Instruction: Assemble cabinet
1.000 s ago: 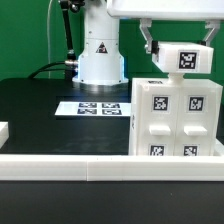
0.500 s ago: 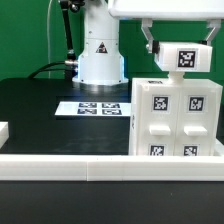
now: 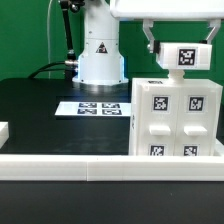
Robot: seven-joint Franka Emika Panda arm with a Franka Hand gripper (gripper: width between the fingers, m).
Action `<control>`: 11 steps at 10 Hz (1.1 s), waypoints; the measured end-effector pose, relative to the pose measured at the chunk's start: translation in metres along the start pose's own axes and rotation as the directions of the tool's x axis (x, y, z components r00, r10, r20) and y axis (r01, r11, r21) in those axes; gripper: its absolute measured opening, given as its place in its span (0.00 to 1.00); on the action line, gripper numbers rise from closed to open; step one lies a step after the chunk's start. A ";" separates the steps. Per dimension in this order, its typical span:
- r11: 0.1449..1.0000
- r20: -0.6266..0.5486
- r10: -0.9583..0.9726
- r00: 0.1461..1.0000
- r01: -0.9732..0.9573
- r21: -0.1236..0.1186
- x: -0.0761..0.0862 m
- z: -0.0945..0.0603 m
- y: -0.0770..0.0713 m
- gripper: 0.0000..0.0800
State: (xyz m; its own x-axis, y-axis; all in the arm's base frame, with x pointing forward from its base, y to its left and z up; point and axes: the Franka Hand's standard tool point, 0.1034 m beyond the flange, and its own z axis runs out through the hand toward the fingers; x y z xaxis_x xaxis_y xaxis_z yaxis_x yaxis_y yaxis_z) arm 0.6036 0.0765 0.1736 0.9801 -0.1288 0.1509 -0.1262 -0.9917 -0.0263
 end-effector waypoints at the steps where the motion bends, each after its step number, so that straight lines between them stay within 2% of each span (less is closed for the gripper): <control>1: 1.000 0.006 -0.001 1.000 0.001 -0.002 -0.004 0.002 0.002 0.71; 4: 1.000 0.015 0.001 1.000 -0.001 -0.006 -0.011 0.009 0.006 0.71; 11: 1.000 0.017 0.001 1.000 -0.001 -0.007 -0.011 0.010 0.006 0.71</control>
Offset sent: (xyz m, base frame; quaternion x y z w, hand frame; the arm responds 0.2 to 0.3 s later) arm -0.0184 -0.0013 -0.0084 -0.0006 0.0046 0.0089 0.9999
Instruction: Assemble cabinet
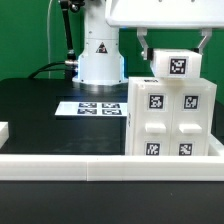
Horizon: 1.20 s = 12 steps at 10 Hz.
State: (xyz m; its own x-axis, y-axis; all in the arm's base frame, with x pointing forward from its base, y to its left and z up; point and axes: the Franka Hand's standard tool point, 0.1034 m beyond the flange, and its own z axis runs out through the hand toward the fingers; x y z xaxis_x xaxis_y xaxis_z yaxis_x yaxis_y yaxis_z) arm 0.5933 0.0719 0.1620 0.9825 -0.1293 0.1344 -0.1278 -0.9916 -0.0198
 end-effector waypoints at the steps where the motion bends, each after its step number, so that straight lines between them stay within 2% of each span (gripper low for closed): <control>1: 1.000 0.000 0.000 1.000 0.000 0.000 0.000 0.000 0.000 0.71; 7: 1.000 0.000 0.015 1.000 -0.015 0.001 0.000 0.000 0.000 0.71; 10: 0.979 0.005 0.206 0.979 -0.206 0.010 -0.001 0.000 -0.003 0.71; 12: 0.923 0.004 0.383 0.924 -0.383 0.023 -0.001 0.001 -0.007 0.71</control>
Offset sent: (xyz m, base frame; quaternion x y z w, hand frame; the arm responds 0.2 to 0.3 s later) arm 0.0000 0.0000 0.0000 0.0000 0.0000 0.0000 1.0000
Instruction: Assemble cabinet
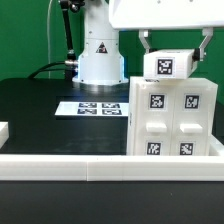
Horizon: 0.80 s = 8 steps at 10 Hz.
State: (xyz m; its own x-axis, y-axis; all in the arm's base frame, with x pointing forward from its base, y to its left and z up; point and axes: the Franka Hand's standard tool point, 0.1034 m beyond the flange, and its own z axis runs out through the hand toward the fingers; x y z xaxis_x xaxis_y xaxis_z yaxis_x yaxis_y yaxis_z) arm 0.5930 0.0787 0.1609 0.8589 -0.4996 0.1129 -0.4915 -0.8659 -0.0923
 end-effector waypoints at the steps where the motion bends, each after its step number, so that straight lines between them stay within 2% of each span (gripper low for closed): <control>1: 0.997 -0.007 0.079 0.997 -0.079 0.010 0.000 0.000 -0.002 0.71; 5: 0.924 -0.021 0.380 0.925 -0.378 0.063 -0.001 0.003 -0.011 0.71; 7: 0.833 0.007 0.548 0.836 -0.547 0.088 -0.002 0.003 -0.015 0.71; 8: 0.783 0.023 0.616 0.787 -0.615 0.090 -0.003 0.003 -0.016 0.71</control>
Offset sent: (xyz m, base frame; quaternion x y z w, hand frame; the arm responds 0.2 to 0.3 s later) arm -0.0079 -0.0002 -0.0138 -0.0111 0.0131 0.2335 0.9722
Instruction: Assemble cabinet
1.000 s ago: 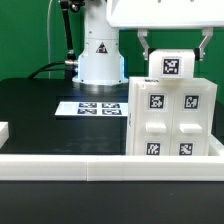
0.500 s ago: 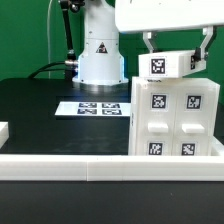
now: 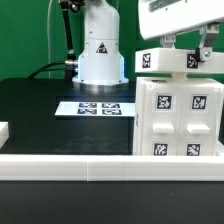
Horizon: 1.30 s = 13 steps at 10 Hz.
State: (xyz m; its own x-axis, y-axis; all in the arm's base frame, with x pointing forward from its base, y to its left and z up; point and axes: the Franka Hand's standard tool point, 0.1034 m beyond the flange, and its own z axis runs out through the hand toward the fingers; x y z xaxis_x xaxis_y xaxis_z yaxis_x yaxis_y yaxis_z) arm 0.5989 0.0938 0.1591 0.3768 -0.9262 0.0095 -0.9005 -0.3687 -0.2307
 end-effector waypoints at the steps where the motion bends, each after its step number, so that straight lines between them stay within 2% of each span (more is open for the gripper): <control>1: 0.998 0.013 0.062 0.998 -0.062 0.008 0.000 0.000 -0.001 0.71; 3: 0.982 0.042 0.187 0.982 -0.188 0.018 0.001 0.000 -0.001 0.71; 4: 0.948 0.062 0.315 0.947 -0.317 0.017 -0.001 0.000 -0.002 0.71; 6: 0.892 0.082 0.450 0.890 -0.452 0.010 -0.002 0.000 -0.003 0.71; 9: 0.819 0.091 0.571 0.816 -0.574 0.001 -0.003 0.000 -0.003 0.71; 12: 0.810 0.092 0.584 0.807 -0.586 -0.001 -0.003 0.000 -0.003 0.71; 13: 0.811 0.093 0.582 0.808 -0.585 -0.001 -0.004 0.000 -0.004 0.91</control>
Offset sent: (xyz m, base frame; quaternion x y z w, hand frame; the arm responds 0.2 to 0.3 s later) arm 0.0022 -0.0028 0.0024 0.0170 -0.0173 0.2833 0.9587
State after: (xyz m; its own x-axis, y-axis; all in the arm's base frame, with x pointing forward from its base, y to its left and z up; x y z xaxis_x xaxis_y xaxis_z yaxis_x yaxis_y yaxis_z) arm 0.6007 0.0989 0.1599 -0.1996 -0.9556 -0.2169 -0.9510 0.2422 -0.1921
